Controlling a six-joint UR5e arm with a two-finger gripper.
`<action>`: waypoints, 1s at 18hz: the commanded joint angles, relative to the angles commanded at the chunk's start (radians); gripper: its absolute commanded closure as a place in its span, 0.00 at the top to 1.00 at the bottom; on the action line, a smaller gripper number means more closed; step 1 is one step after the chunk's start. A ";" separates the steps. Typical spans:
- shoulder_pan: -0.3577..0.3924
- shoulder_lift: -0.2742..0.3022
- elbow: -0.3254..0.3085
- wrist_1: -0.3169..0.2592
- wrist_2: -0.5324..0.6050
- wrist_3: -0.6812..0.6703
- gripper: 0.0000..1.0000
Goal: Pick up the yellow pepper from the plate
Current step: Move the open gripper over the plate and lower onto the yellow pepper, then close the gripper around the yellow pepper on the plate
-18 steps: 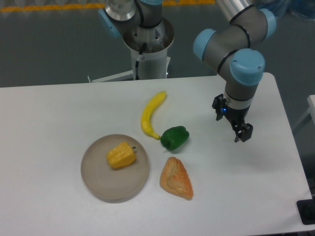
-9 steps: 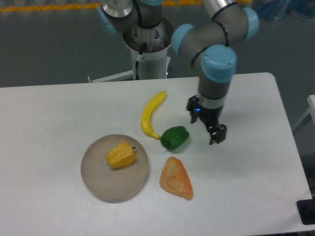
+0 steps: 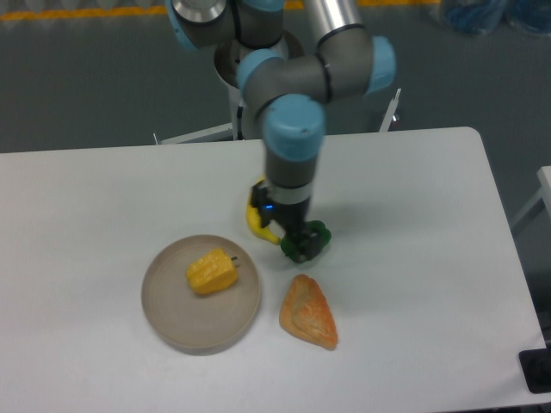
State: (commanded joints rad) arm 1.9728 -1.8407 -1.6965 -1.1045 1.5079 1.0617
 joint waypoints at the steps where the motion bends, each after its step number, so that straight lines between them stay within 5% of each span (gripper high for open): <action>1: -0.015 -0.011 0.000 0.000 0.000 -0.017 1.00; 9: -0.109 -0.112 0.000 0.068 0.012 -0.097 1.00; 18: -0.129 -0.152 0.000 0.115 0.015 -0.127 0.99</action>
State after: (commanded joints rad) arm 1.8438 -1.9926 -1.6966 -0.9894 1.5232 0.9342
